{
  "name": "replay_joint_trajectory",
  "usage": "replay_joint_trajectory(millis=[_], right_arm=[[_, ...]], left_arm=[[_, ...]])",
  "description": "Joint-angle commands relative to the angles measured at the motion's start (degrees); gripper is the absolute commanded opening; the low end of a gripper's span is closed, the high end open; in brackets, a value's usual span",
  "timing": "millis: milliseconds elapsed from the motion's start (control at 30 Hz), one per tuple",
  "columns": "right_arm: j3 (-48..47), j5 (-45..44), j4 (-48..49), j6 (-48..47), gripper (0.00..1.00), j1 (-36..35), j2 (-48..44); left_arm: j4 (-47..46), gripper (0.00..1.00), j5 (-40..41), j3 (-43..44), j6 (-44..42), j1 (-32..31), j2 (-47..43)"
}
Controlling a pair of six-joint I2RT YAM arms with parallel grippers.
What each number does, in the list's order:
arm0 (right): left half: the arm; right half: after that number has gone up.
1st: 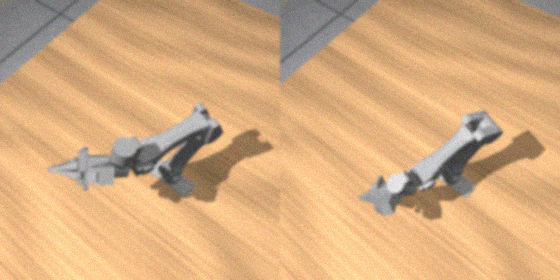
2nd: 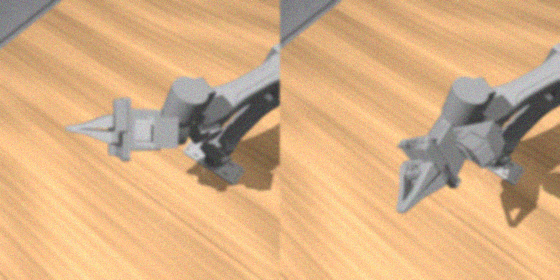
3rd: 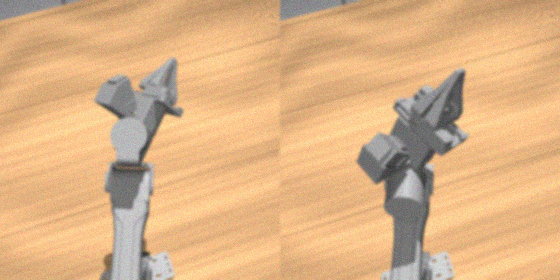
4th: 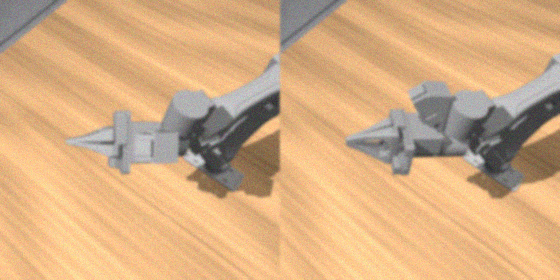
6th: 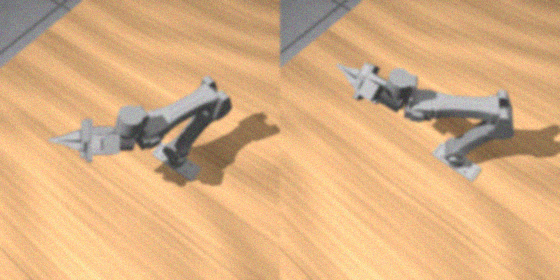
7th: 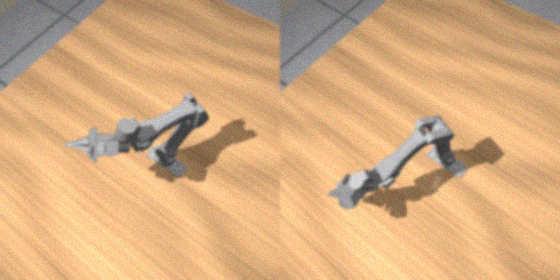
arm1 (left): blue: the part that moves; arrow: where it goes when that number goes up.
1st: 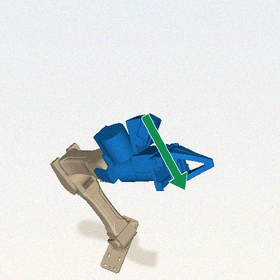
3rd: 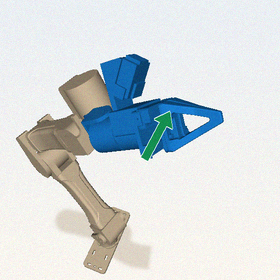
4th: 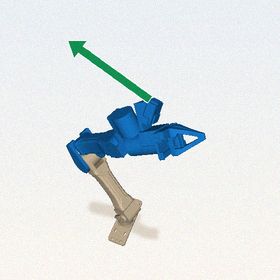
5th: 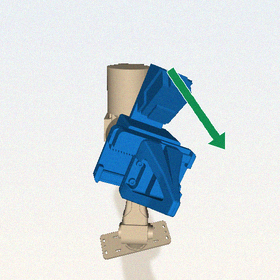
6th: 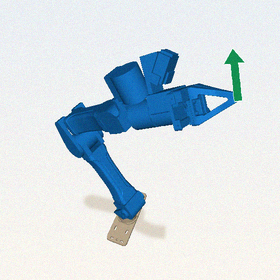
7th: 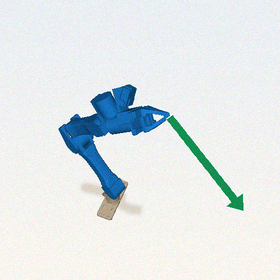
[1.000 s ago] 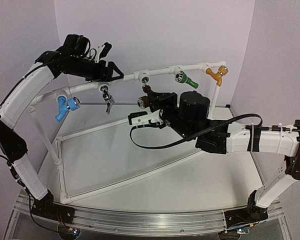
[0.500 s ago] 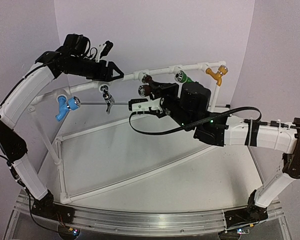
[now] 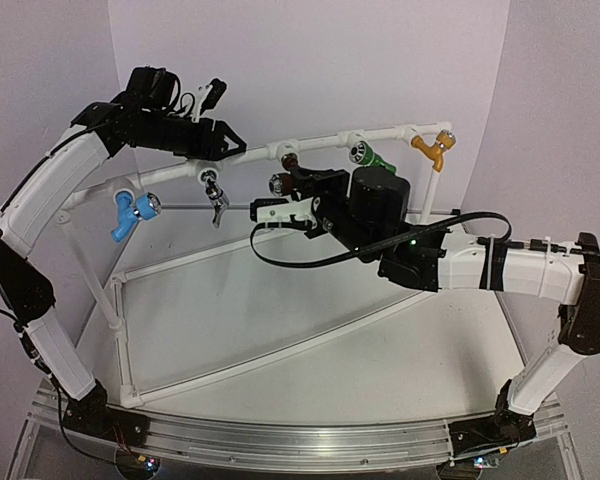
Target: Install the water faucets
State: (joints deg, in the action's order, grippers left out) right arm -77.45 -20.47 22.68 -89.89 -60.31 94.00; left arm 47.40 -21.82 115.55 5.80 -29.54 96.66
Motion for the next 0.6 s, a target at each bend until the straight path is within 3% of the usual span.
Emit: replay_joint_trajectory(millis=[0,567], right_arm=[[-0.5,-0.7,4.2,2.3,0.0,1.4,-0.1],[1.0,1.0,5.2,2.7,0.0,2.9,-1.6]], left_arm=[[9.7,0.57,-0.5,-2.9,0.2,-0.4,3.3],[9.4,0.56,-0.6,-3.5,0.5,-0.4,2.6]])
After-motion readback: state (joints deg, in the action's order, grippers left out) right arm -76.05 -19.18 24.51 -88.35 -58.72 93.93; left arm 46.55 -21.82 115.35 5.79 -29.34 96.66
